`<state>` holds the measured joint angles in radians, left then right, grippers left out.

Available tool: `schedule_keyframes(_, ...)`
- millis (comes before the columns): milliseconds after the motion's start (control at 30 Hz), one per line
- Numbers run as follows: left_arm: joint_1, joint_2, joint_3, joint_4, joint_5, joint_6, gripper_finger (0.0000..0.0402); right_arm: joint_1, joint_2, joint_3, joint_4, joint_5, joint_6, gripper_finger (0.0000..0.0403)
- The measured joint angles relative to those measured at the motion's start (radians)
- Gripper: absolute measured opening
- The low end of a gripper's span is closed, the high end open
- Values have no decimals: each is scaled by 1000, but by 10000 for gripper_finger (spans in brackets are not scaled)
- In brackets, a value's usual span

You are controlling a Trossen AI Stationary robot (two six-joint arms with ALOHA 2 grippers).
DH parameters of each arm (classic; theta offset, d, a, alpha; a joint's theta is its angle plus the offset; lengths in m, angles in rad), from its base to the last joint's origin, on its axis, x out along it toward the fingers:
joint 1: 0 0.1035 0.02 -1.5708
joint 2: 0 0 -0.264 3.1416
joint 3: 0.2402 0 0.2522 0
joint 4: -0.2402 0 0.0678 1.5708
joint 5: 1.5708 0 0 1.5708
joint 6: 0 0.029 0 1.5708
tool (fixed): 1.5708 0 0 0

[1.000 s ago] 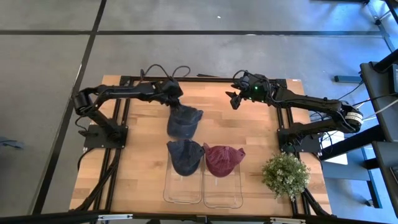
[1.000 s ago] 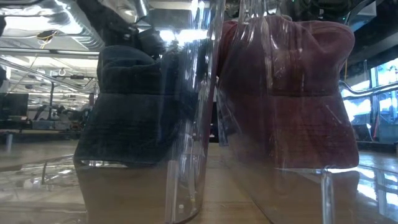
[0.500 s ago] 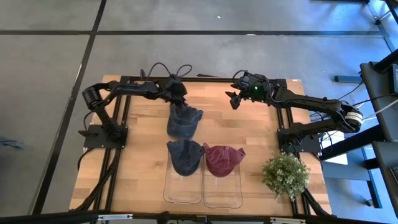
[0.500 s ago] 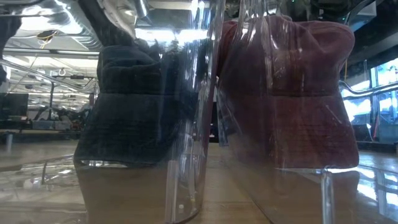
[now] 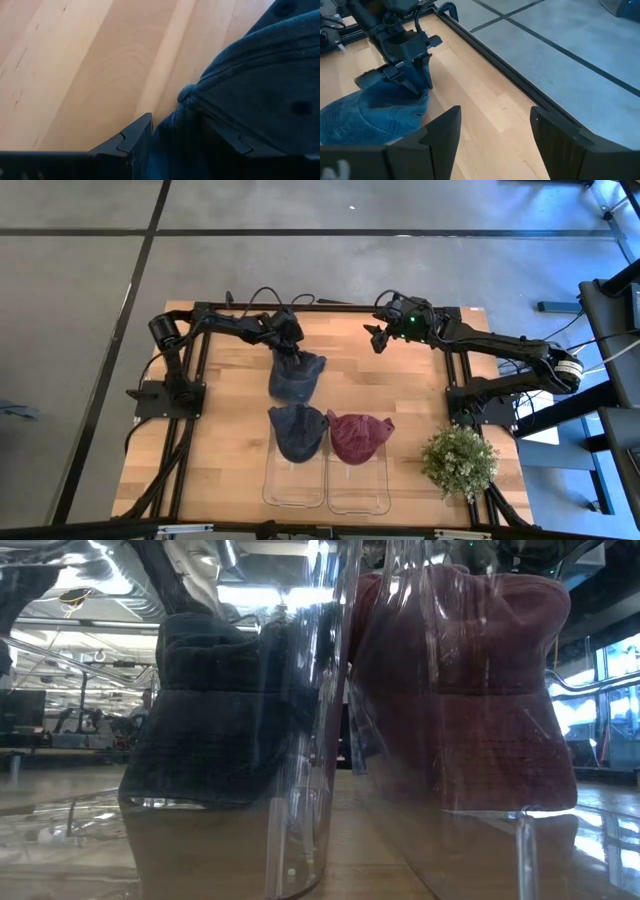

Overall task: Pick & Place hat
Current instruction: Put the black cap into the left transparent bin

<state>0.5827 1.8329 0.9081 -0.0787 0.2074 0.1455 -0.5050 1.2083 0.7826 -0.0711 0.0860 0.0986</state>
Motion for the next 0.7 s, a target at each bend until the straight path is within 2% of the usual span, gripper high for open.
schedule_keyframes(433, 0, 8, 0, -5, 0, -48, 154, -10, 1, 0, -1, 0, -28, 237)
schedule_keyframes(700, 0, 11, 1, -29, -15, -19, 82, -11, 1, 0, -1, 0, -29, 237)
